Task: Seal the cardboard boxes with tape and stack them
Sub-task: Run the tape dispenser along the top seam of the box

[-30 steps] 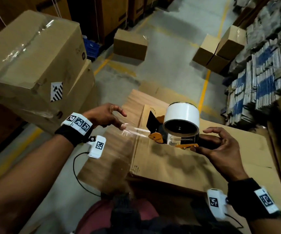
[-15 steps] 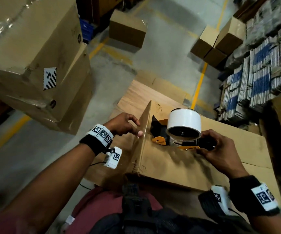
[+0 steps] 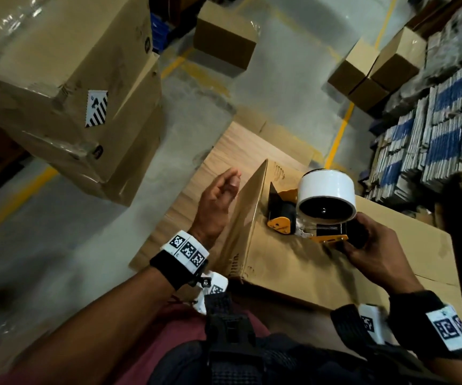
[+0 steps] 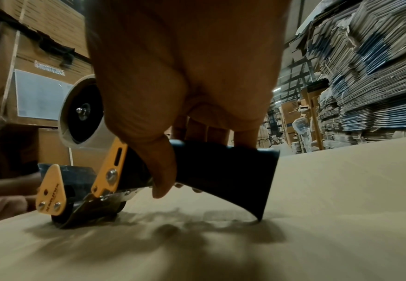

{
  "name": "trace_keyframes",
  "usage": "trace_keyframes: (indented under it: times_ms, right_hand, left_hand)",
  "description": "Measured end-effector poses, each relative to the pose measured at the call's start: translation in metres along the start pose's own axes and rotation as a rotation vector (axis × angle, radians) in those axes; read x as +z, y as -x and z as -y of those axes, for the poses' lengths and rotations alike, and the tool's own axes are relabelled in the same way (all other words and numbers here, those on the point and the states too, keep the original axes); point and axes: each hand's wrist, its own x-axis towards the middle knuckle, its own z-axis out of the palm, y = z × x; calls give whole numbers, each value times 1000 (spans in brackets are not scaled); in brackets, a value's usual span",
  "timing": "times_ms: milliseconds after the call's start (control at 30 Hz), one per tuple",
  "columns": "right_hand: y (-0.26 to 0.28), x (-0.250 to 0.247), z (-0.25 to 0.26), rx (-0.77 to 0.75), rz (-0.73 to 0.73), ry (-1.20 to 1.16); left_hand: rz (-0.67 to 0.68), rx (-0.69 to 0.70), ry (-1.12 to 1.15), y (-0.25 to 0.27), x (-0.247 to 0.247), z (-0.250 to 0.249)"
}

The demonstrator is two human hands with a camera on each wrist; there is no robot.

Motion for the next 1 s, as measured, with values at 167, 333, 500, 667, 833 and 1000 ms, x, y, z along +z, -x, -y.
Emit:
trace_keyframes:
  times_ms: [167,333,500,667,833,1000]
  right_hand:
    - [2,1,1,-38,0,57]
    - [2,5,-3,-60,15,64]
    - [3,1,-3,-100,43,51]
    - [7,-6,-5,-117,31,-23]
    - [15,-26,1,-138,3,-89]
    - [26,-53,-26,-131,-55,-48]
  left_hand:
    - [286,-240,131,22,35,3]
    - [307,-231,-85,24,23,14]
    - [393,201,-704,33,23,3]
    - [538,326,-1414,44,30,-11]
    - [515,274,-1656,49,38,-18]
    - [483,268,-1723,50,40,-18]
